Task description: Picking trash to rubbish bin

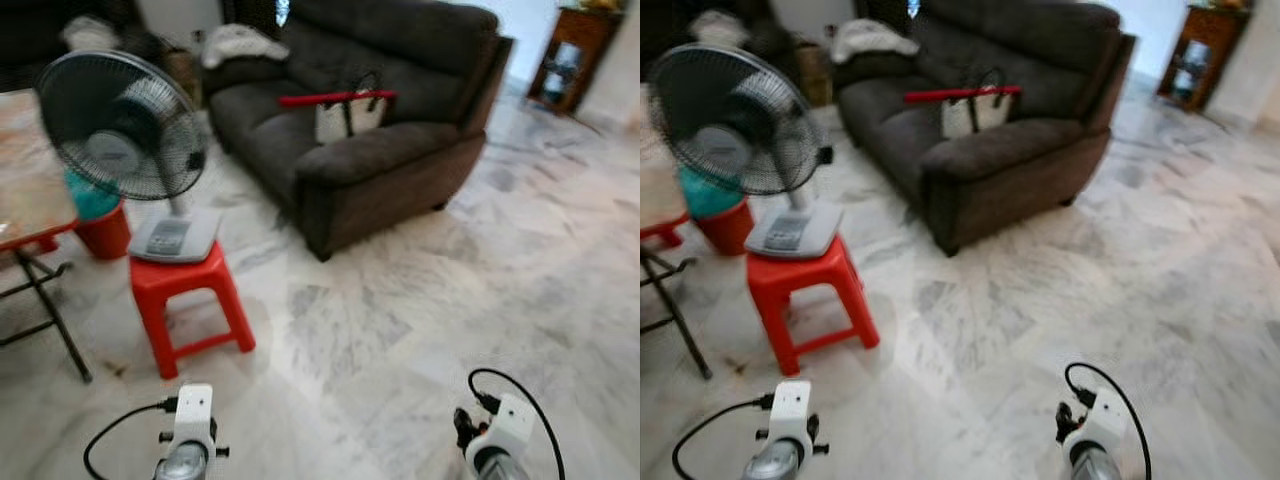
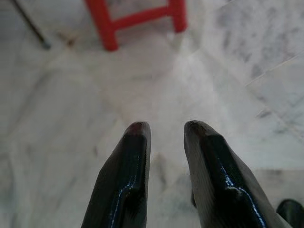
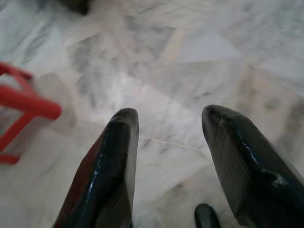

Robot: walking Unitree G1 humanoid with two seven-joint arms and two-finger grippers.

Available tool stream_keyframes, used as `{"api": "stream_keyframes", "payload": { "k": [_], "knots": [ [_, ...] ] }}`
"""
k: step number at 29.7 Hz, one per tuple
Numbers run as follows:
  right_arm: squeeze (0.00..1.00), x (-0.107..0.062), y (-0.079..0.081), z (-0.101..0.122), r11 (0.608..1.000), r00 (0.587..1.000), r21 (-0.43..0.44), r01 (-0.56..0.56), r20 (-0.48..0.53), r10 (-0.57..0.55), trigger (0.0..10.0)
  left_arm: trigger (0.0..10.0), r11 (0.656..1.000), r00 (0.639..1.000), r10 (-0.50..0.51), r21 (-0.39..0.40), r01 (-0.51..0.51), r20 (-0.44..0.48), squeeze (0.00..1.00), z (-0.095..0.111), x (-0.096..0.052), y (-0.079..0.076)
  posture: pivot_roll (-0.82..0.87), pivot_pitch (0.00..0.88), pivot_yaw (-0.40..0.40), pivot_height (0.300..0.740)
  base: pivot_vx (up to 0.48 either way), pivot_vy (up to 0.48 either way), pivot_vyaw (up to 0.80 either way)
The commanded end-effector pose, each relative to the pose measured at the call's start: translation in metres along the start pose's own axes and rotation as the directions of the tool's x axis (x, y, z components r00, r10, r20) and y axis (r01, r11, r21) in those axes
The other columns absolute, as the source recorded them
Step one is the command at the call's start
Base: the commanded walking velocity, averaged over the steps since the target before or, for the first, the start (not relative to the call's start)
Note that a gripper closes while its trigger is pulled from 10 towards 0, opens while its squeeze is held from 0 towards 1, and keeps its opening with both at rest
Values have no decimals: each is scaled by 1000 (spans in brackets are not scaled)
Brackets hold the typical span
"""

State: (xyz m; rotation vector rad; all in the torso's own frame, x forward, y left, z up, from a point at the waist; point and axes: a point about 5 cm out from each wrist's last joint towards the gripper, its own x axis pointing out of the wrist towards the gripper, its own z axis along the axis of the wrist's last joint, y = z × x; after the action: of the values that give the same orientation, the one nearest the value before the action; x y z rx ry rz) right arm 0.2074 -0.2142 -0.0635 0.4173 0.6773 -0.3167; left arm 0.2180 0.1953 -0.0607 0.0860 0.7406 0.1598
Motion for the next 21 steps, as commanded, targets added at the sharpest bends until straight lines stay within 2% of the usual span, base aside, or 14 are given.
{"api": "stream_keyframes", "payload": {
  "k": [1, 18, 21],
  "knots": [
    [0, -1, -4, 0, 1000, 1000, -8, 11, -1, -11, 10000, 10000, 1000, 1000, -11, 10, 11, -9, 0, -2, -1, -3, -31, 0, -22, 740, 0, 0, 800],
    [0, 0, -2, 0, 1000, 1000, -17, 4, -7, -4, 10000, 10000, 998, 999, -33, 46, 34, -4, 0, -1, 0, -6, -15, 4, -26, 740, 0, 0, 800],
    [0, 1, 2, 4, 1000, 1000, -9, -2, 6, 2, 10000, 10000, 997, 999, -44, 70, 43, 12, 0, 5, 1, -7, 2, 21, -20, 740, 0, 0, 800]
  ]
}}
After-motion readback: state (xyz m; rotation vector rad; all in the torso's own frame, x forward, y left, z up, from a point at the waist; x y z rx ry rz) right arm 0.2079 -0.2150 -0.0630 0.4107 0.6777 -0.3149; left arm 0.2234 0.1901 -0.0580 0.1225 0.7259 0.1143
